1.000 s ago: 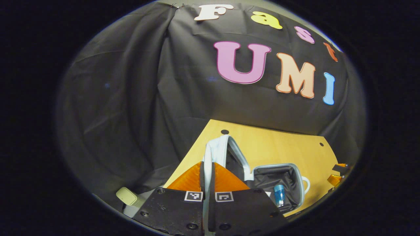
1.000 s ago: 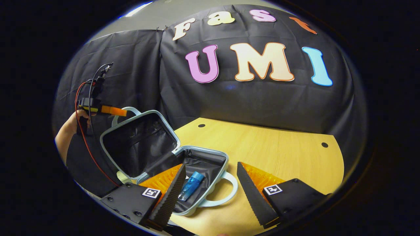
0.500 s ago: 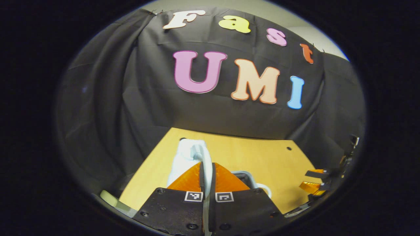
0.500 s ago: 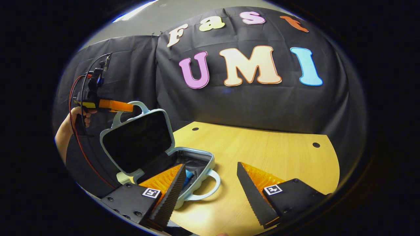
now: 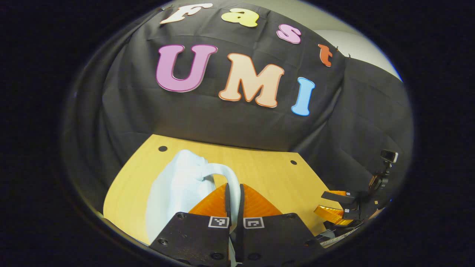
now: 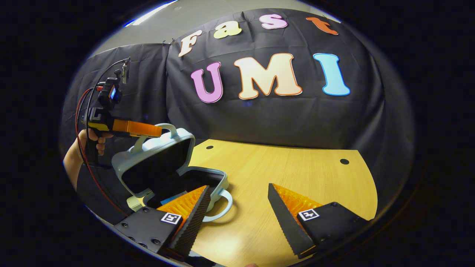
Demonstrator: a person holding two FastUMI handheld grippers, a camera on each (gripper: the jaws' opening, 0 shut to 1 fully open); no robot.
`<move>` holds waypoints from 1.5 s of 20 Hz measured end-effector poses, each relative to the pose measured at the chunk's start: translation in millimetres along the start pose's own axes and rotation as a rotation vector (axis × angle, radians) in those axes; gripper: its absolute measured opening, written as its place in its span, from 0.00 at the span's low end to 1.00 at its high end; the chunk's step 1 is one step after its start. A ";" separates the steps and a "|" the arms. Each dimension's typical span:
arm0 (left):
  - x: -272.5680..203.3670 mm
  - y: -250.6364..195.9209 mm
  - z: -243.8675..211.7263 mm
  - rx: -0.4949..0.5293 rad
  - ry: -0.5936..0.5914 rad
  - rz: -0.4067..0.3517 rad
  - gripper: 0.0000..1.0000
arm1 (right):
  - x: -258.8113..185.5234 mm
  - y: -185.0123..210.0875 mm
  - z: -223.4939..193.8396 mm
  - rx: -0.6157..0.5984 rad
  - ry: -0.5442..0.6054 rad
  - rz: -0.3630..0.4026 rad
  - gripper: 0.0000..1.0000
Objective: First open the suitcase, pack the skin care products into it, and then close the suitcase.
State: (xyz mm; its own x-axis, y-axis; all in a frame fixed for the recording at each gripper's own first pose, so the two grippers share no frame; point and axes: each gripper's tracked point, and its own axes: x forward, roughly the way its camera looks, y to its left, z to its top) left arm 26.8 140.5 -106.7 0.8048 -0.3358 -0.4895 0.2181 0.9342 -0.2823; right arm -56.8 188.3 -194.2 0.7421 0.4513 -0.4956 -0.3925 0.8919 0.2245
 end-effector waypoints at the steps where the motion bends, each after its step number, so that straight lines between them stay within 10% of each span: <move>1: 7.1 -8.3 -5.6 0.012 0.022 -0.010 0.00 | -2.6 -4.9 1.1 0.000 -0.001 -0.008 0.98; 16: 81.2 -75.5 -115.8 0.060 0.194 0.087 0.07 | -42.6 -100.0 9.1 -0.002 -0.023 -0.017 0.98; 17: 80.1 -80.7 -110.3 0.064 0.159 0.101 0.13 | -45.7 -105.0 16.8 -0.005 -0.042 -0.019 0.98; 21: 65.0 -94.4 -68.1 0.120 -0.042 0.181 0.95 | -62.7 -120.1 66.0 -0.028 -0.186 -0.080 0.98; 30: -18.5 -114.2 63.9 0.240 -0.534 0.298 0.94 | -92.1 -115.7 161.7 -0.005 -0.477 -0.286 0.98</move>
State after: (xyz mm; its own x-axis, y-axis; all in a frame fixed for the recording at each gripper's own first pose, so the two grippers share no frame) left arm 22.2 47.7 -12.6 0.9997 -0.0100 -0.0237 0.0106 0.9996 0.0247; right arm 8.2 48.1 -38.8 0.9827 0.1552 -0.1012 -0.1413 0.9810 0.1326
